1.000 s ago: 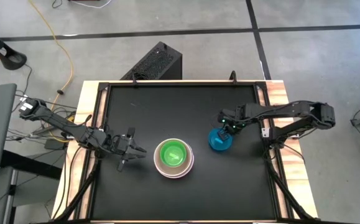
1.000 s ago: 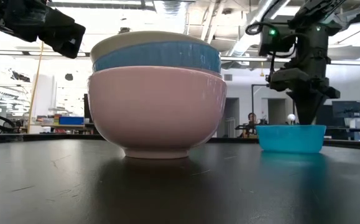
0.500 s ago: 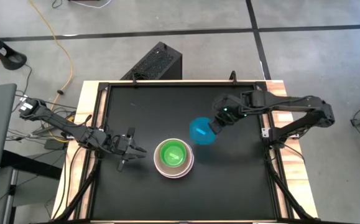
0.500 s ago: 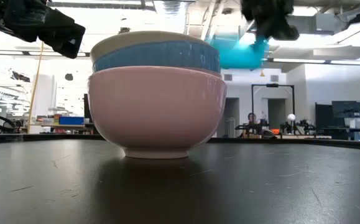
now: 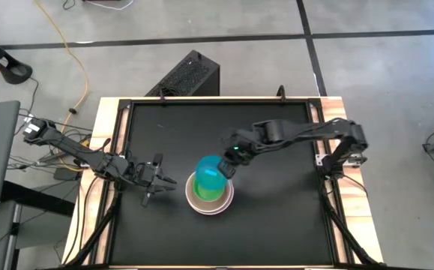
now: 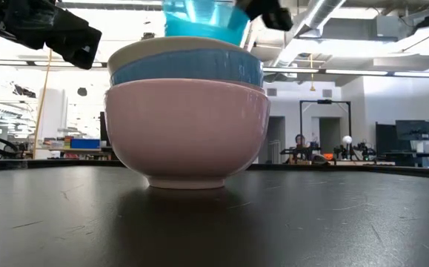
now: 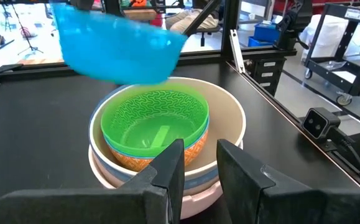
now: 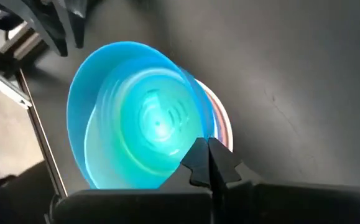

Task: Nest bowls inside each other
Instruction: Stack the transparent blue bowl on top of the transparent blue bowl

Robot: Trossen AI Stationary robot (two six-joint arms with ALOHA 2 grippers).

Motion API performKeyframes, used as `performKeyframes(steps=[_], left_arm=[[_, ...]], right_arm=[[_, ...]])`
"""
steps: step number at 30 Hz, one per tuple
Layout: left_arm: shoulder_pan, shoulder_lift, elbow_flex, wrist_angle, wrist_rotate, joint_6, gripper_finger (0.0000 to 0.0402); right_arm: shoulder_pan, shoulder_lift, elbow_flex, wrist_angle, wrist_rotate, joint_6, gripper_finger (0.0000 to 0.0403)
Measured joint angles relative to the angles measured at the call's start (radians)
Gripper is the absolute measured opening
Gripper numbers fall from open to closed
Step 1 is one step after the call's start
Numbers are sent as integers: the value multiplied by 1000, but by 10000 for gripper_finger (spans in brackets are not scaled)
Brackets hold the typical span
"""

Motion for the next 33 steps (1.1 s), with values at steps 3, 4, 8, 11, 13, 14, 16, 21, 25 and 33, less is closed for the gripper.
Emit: performKeyframes(steps=[3, 4, 8, 11, 13, 14, 16, 21, 25, 33], left_arm=[[0, 0, 0, 0, 0, -1, 84], [0, 0, 0, 0, 4, -1, 84], [0, 0, 0, 0, 8, -2, 84], [0, 0, 0, -3, 8, 0, 84], [0, 0, 0, -3, 8, 0, 84], [0, 0, 0, -3, 8, -1, 84], [0, 0, 0, -3, 8, -1, 84], [0, 0, 0, -3, 8, -2, 84], [0, 0, 0, -3, 8, -2, 84], [0, 0, 0, -7, 9, -3, 84]], right_arm=[[-12, 57, 46, -12, -45, -21, 0], [-12, 71, 51, -9, -59, -22, 0], [-12, 122, 55, -14, -104, -22, 0], [-11, 148, 55, -16, -108, -17, 0], [-10, 154, 55, -13, -109, -16, 0], [-10, 154, 55, -13, -109, -15, 0], [-10, 153, 55, 1, -109, -14, 0], [4, 145, 55, 12, -110, -13, 22], [5, 144, 55, 2, -116, -13, 58], [-11, 112, 54, -12, -167, -45, 115]])
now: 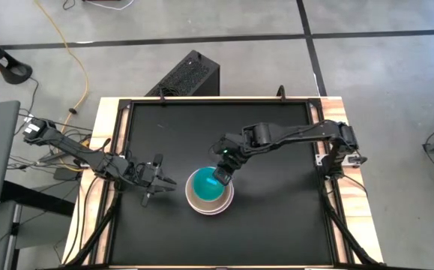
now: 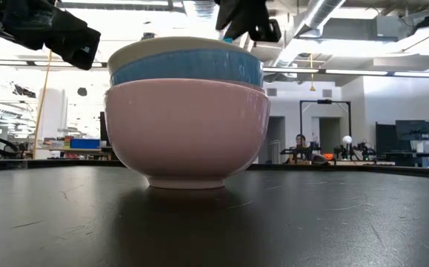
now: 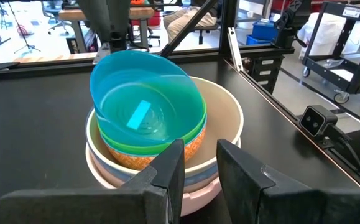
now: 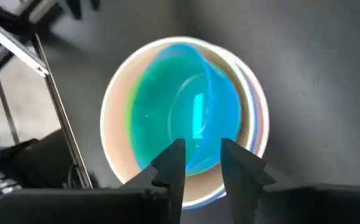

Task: Nest bowls inside each other
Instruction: Stack the transparent blue bowl on top of the transparent blue bowl, then return to Home Position

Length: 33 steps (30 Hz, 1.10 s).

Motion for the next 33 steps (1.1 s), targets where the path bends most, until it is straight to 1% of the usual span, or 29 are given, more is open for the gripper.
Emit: performKeyframes(steps=[4, 7, 9, 12, 14, 16, 20, 23, 29, 33], left_arm=[[0, 0, 0, -3, -1, 0, 84], [0, 0, 0, -3, -2, 1, 84], [0, 0, 0, -2, -2, 7, 84], [0, 0, 0, -2, -2, 8, 84], [0, 0, 0, -1, -3, 8, 84], [0, 0, 0, -1, -3, 0, 84], [0, 0, 0, 2, -3, -14, 84], [0, 0, 0, 4, -3, -15, 84], [0, 0, 0, 1, -3, -15, 84], [0, 0, 0, 0, -3, -15, 84]], right_arm=[[8, -50, 0, 7, 0, -18, 124], [39, -65, 1, 26, 0, -77, 117], [61, -59, -8, 63, 0, -106, 100], [82, -24, -30, 140, 0, -160, 59], [80, 8, -36, 153, 1, -181, 24], [69, 27, -37, 163, 2, -185, 9], [35, 39, -36, 140, 2, -181, 16], [11, 40, -36, 142, 4, -177, 10], [-22, 54, -35, 32, 8, -126, 5], [-18, 60, -37, 50, 15, -126, 5]])
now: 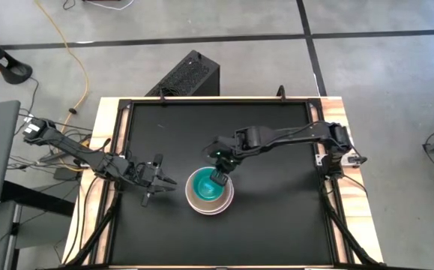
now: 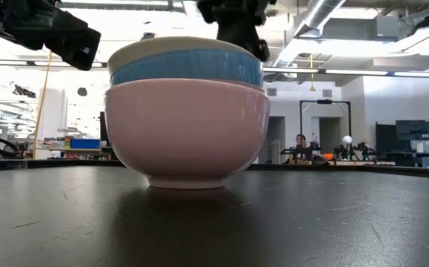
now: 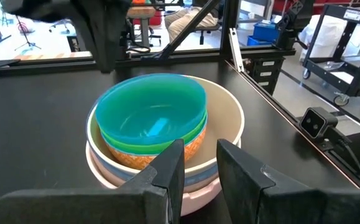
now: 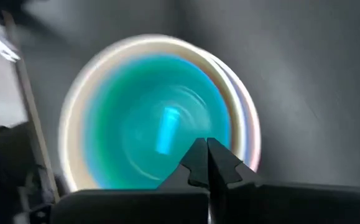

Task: Nest bowls inside each other
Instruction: Return to Home Position

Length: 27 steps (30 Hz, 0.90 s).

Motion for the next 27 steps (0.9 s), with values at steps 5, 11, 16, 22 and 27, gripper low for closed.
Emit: performKeyframes(steps=[5, 11, 16, 22, 27], left_arm=[[0, 0, 0, 0, 0, 1, 84], [0, 0, 23, 7, 2, -1, 84], [-3, -24, 56, 13, -37, -25, 84], [-5, -120, 33, 28, -158, 50, 84], [7, -238, 10, 22, -160, 100, 84]], right_arm=[[17, -55, 2, 15, 0, -49, 5], [138, -199, 0, 10, 143, -175, 5], [266, -349, -159, 103, 305, -229, 5], [311, -611, -615, 496, 306, -248, 5], [266, -809, -975, 829, 304, -295, 5]])
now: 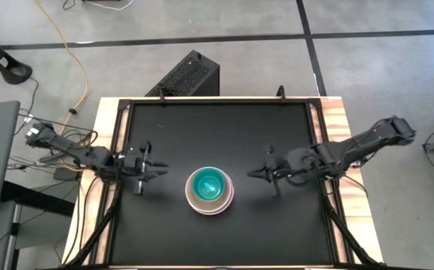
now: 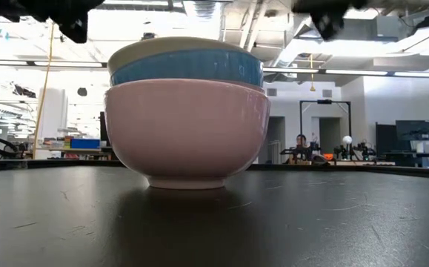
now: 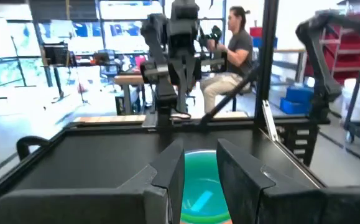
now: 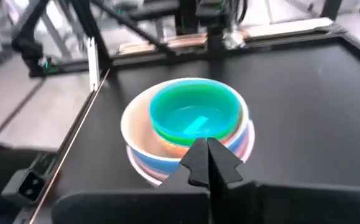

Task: Nest bowls inside each other
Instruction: Return to Home Position

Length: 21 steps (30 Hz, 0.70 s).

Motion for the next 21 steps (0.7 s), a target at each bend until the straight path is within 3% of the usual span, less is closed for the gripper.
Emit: performKeyframes(steps=[9, 15, 21], left_arm=[[35, -255, -214, 11, -58, -130, 84], [49, -375, -255, -42, -91, -189, 84], [50, -405, -255, -146, -107, -191, 84]], right_arm=[[-85, -281, -468, 390, -58, 8, 5], [-91, -463, -628, 398, -58, 48, 5], [-91, -623, -749, 414, -38, 52, 5]])
